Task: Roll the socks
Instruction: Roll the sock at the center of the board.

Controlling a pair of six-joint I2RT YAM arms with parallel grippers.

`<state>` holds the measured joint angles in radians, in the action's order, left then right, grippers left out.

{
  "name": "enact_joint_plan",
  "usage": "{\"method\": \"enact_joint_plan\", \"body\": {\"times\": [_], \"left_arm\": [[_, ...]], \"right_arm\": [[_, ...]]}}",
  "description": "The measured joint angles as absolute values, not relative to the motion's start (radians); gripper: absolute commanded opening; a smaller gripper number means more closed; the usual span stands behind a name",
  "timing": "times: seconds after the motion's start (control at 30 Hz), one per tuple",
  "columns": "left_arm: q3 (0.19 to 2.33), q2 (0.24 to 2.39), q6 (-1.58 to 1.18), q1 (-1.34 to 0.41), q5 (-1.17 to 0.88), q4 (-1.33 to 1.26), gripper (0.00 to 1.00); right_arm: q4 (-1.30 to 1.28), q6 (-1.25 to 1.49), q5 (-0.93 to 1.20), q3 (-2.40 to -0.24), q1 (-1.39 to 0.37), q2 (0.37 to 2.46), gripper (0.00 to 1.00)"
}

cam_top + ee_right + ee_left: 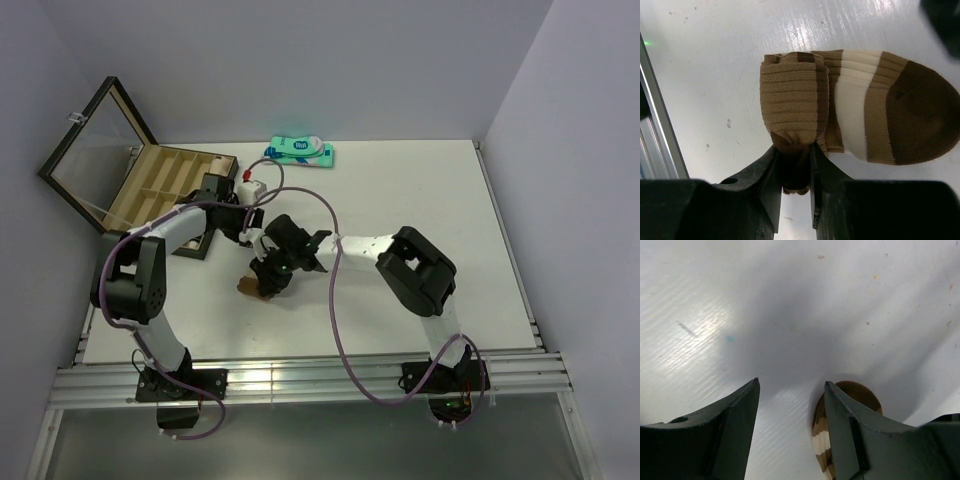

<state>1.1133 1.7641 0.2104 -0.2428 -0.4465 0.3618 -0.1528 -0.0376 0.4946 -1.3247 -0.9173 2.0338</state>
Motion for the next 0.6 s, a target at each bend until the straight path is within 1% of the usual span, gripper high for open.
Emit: {"method": "enact_joint_plan", "body": {"times": [0.03,0.1,0.13,0.43,0.6], "left_arm": [[1.113,1.756,0.205,-0.233,-0.447,0.361,0.60],[1.113,1.731,0.198,-0.208,-0.448,0.353,0.66],[1.113,1.718,0.197,-0.197,-0.447,0.348,0.66],[1.099,1.518,0.227,-0.067,-0.459,0.330,0.66],[1.023,1.423,0.344,-0.044,-0.461,0.316,0.68]], "right_arm": [[-0.154,-0.034,0.494,-1.325,-0.917,2.034,0.00],[-0.163,-0.030,0.492,-1.332,-0.916,2.036,0.00],[-0.169,-0.027,0.490,-1.336,-0.916,2.037,0.00],[-0.279,-0.014,0.488,-1.423,-0.913,2.074,0.00],[-0.376,-0.020,0.487,-1.502,-0.913,2.111,0.00]]}}
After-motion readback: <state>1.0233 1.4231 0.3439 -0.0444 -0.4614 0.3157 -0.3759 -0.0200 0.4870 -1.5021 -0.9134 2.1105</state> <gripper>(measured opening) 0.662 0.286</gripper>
